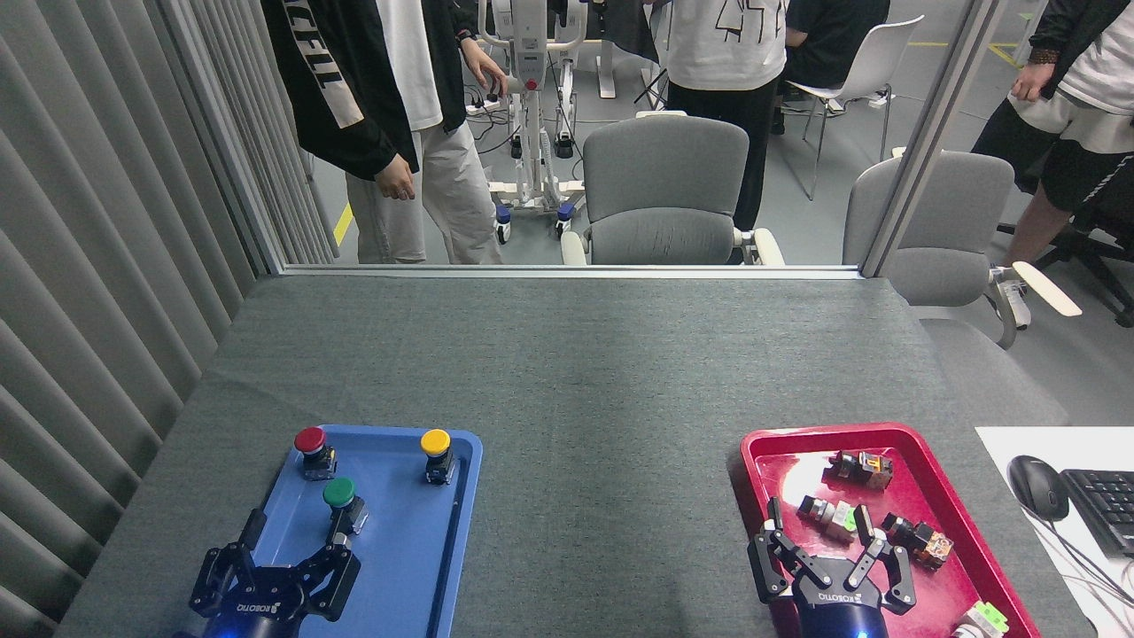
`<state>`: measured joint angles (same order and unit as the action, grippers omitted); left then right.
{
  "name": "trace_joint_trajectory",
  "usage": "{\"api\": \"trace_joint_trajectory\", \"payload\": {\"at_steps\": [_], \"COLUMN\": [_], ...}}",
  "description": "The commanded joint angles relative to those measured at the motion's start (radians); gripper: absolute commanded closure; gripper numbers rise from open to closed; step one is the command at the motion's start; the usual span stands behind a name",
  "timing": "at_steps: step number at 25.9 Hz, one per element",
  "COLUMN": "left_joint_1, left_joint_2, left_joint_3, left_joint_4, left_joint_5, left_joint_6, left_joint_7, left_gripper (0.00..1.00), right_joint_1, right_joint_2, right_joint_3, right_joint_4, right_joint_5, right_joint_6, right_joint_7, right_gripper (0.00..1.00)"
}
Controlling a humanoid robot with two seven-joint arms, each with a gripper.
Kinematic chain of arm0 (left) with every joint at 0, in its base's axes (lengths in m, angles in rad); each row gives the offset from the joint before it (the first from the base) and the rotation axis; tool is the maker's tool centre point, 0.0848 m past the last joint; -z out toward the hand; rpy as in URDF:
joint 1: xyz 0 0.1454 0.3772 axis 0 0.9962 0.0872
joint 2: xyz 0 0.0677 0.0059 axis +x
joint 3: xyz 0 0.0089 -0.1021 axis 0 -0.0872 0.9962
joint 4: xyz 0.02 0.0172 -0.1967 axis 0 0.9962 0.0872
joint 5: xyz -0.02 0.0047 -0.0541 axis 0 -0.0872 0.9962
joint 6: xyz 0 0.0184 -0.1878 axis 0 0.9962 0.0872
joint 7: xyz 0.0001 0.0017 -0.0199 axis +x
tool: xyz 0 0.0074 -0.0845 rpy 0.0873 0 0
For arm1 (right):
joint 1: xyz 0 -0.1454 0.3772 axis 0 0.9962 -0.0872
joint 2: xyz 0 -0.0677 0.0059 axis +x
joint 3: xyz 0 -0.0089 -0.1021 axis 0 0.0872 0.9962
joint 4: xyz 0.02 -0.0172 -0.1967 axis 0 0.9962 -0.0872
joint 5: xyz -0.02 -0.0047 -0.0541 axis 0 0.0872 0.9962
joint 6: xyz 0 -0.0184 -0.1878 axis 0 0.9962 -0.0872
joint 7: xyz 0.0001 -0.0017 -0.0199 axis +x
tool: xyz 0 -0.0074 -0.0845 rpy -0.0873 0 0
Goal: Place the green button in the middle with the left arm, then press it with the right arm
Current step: 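Lower the left gripper over the green button on the blue tray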
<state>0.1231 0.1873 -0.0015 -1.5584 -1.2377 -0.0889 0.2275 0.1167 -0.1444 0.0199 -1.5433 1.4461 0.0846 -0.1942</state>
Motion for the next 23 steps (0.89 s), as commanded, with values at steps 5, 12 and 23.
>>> {"api": "trace_joint_trajectory", "payload": {"at_steps": [5,12,23], "left_joint_1": [-0.016,-0.016,-0.016], "left_joint_2": [0.001,0.001,0.006], "left_joint_3": [0.000,0.000,0.000], "left_joint_4": [0.003,0.005,0.003], "left_joint_5": [0.001,0.003,0.003], "left_joint_6": [-0.003,-0.003,-0.005], "left_joint_7": [-0.002,0.000,0.000], "left_gripper": [0.00,0.00,0.00], "right_joint_1": [0.000,0.000,0.000], "right_joint_2": [0.012,0.008,0.012], "right_joint_3": [-0.006,-0.005,0.000], "right_joint_4": [0.005,0.005,0.005], "right_joint_5": [0.002,0.002,0.002], "right_joint_6": [-0.019,-0.023,-0.025], "right_joint_7": [0.009,0.009,0.007], "right_gripper": [0.00,0.00,0.00]}}
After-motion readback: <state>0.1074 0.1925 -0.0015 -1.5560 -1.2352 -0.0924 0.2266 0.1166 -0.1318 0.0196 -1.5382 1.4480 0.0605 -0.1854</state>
